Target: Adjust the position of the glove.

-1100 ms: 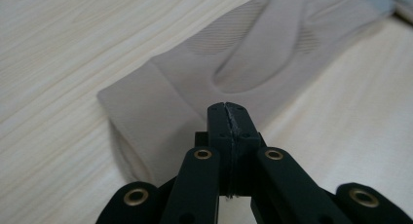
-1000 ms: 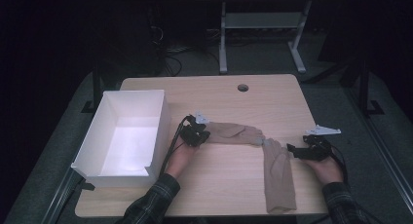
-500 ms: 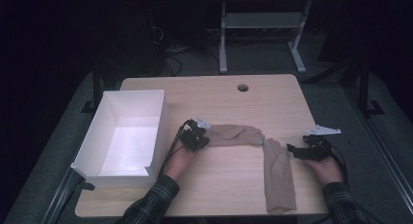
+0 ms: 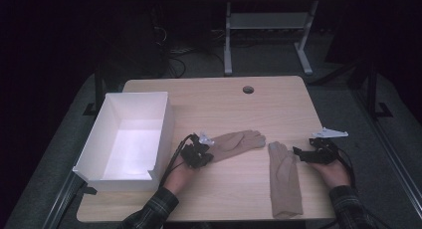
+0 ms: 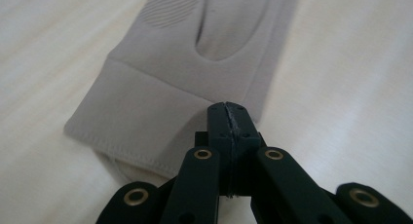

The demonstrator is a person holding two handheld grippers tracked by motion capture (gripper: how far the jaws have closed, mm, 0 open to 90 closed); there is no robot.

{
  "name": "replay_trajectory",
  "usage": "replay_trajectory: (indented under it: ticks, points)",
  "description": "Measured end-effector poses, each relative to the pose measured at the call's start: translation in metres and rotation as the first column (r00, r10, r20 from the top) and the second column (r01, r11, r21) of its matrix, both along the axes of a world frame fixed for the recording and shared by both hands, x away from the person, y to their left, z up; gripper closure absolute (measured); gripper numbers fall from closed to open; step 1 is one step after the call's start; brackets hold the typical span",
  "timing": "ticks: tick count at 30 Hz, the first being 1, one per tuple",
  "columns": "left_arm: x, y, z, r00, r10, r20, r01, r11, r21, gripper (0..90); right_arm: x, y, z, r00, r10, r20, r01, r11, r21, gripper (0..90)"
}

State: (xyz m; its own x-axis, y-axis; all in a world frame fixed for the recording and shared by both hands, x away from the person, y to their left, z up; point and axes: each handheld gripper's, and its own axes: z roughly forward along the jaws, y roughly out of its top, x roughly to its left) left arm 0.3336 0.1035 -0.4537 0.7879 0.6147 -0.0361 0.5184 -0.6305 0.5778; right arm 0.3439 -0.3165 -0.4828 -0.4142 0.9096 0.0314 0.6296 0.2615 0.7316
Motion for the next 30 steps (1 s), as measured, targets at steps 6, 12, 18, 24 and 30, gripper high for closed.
replay_trajectory:
  ticks: [6,12,18,24,30]
  points:
    - [-0.024,0.001,0.000,0.9977,-0.055,-0.039,0.054,0.9979,-0.037,89.5,0.000,0.000,0.000,1.0000,0.000,0.000,0.000,1.000,0.000,22.0]
    - [-0.029,-0.003,0.004,0.9964,-0.081,-0.025,0.080,0.9961,-0.038,89.3,0.000,0.000,0.000,1.0000,0.000,0.000,0.000,1.000,0.000,22.0]
    - [-0.007,-0.005,0.011,0.9992,-0.026,0.031,0.027,0.9994,-0.024,89.4,0.000,0.000,0.000,1.0000,0.001,0.001,-0.001,1.000,0.000,22.0]
    - [0.014,-0.012,0.010,0.9984,0.006,0.057,-0.005,0.9997,-0.024,89.3,0.000,0.000,0.000,1.0000,0.001,0.000,-0.001,1.000,0.000,22.0]
    - [0.028,-0.016,0.002,0.9982,0.011,0.059,-0.013,0.9994,0.033,89.4,0.000,0.000,0.000,1.0000,0.001,0.000,-0.001,1.000,-0.001,22.0]
